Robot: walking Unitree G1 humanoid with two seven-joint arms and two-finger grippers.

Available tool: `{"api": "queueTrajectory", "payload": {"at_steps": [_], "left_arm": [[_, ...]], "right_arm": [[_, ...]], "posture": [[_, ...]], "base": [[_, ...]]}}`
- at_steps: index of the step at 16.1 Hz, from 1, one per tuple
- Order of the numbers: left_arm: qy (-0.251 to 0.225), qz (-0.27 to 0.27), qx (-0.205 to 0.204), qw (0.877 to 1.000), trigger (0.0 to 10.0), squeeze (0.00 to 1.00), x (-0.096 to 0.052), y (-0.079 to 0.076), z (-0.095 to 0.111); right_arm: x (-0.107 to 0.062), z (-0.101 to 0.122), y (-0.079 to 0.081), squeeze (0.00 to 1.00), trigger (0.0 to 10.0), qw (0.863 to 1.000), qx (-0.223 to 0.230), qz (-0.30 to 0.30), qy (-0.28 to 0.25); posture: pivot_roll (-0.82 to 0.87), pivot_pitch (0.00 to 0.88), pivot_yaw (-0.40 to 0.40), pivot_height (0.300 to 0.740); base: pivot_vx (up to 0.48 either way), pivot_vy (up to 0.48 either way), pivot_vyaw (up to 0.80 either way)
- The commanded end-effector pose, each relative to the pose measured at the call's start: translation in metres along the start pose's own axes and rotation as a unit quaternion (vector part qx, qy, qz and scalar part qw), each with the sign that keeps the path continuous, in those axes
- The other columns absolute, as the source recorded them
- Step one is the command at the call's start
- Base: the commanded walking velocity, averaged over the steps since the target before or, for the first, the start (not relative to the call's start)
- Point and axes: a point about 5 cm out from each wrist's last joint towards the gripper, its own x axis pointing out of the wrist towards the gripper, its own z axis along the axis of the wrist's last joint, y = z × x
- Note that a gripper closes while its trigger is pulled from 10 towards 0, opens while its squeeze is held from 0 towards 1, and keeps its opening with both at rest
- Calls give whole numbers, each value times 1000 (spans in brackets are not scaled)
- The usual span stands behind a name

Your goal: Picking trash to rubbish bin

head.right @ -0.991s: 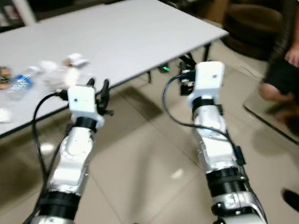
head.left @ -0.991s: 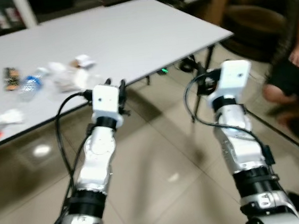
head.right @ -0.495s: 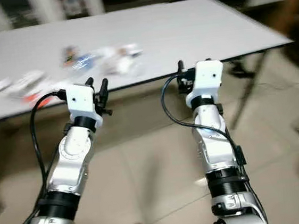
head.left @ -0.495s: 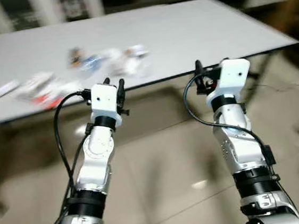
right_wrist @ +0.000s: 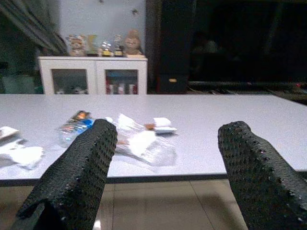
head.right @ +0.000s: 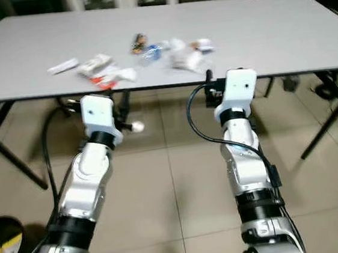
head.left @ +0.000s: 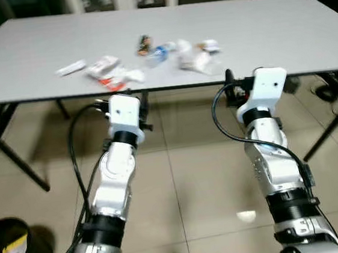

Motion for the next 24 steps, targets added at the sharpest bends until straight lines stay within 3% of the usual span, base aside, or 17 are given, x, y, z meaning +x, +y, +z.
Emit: {"api": "queueTrajectory", "payload": {"at_steps": [1,7,11,15,24], "left_arm": [[4,0,2,1000,10000,0,-1,3,0],[15,2,-3,1000,10000,0,-1,4,-2],[18,1,0,1000,10000,0,0,5,-2],[18,1,0,1000,10000,0,0,5,-2],[21,4,1,1000,10000,0,1,5,-2]], "right_arm": [[0,0,2,0,10000,1000,8,5,4],[0,0,4,0,10000,1000,21,9,7],[1,-1,7,0,10000,999,32,16,13],[2,-1,8,0,10000,999,40,16,14],[2,0,10,0,10000,999,39,24,10]], "posture": [[8,67,-42,740],[7,68,-41,740],[10,67,-43,740],[11,67,-43,740],[13,65,-43,740]], "base": [[0,0,519],[0,0,86],[323,0,0],[332,0,-745],[333,0,0]]}}
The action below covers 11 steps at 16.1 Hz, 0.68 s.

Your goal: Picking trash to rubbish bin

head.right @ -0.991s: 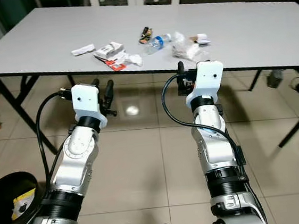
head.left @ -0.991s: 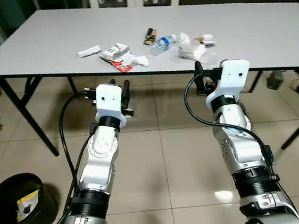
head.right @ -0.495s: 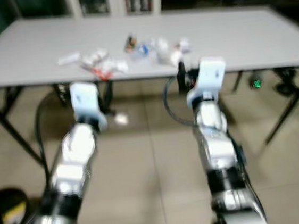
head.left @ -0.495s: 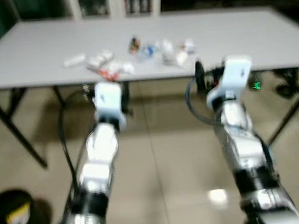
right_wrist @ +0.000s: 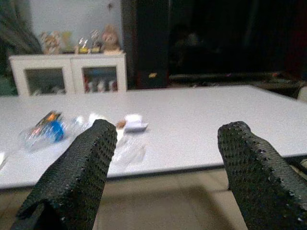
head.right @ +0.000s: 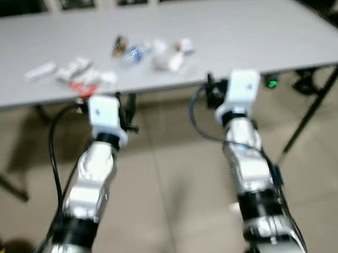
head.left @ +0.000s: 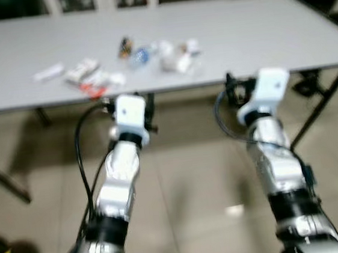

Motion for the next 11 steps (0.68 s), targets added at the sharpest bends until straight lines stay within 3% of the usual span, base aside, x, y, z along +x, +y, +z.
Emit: {"api": "queueTrajectory", "payload": {"at_steps": [1,11], "left_arm": [[-1,16,9,1000,10000,0,0,12,2],[-7,19,10,1000,10000,0,3,12,6]], "right_arm": [[2,4,14,0,10000,1000,9,19,-6],[2,5,16,0,10000,1000,7,27,-10]], "posture": [[13,65,-43,740],[13,62,-42,740]], "base": [[330,0,0],[331,0,-131]]}}
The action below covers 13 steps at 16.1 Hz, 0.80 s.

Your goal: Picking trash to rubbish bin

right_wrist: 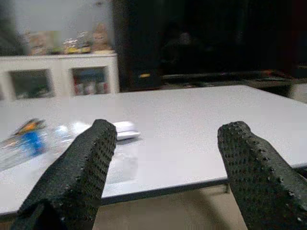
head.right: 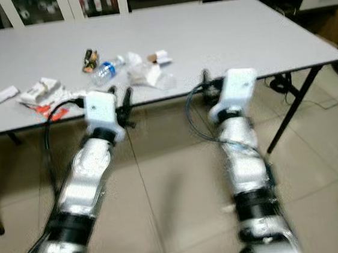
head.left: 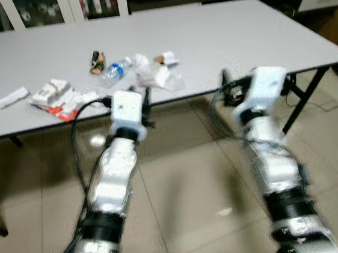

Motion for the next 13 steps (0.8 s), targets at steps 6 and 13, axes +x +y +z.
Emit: {"api": "queueTrajectory", "payload": {"at_steps": [6,13], "left_arm": [[-6,1,-3,1000,10000,0,2,-3,4],[-5,1,-2,1000,10000,0,2,-3,5]], "right_arm": [[2,8,-8,0,10000,1000,-11,-8,-17],[2,6,-8,0,10000,1000,-7,-11,-13]], "posture": [[13,65,-43,740],[15,67,-42,740]], "base": [[332,0,617],[330,0,0]]}}
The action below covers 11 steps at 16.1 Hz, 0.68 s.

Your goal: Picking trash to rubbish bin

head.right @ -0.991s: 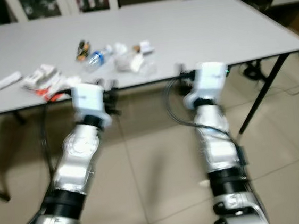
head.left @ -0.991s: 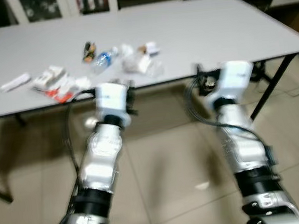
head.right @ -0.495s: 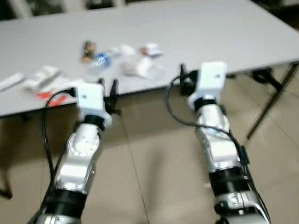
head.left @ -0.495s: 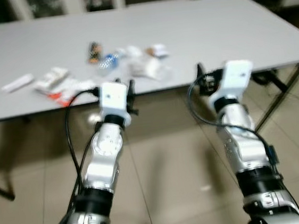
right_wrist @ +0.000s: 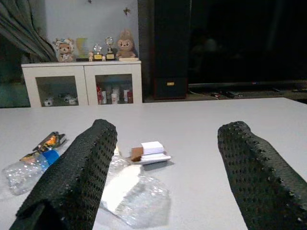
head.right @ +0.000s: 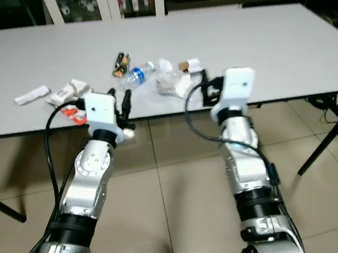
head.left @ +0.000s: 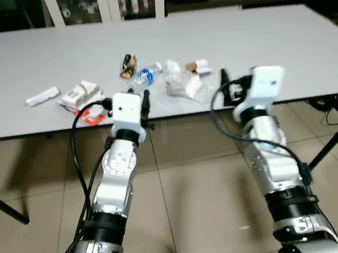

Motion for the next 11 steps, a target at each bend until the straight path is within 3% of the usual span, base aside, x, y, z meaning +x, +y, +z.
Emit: {"api": "queueTrajectory", "payload": {"at_steps": [1,11], "left_arm": [[-6,10,8,1000,10000,0,1,8,4],[-4,16,12,1000,10000,0,2,10,3]], "right_arm": [[1,2,9,0,10000,1000,5,11,-4],[1,2,9,0,10000,1000,7,11,-4]], "posture": [[15,67,-42,740],[14,68,-41,740]], "base": [[330,0,0],[364,0,0]]}}
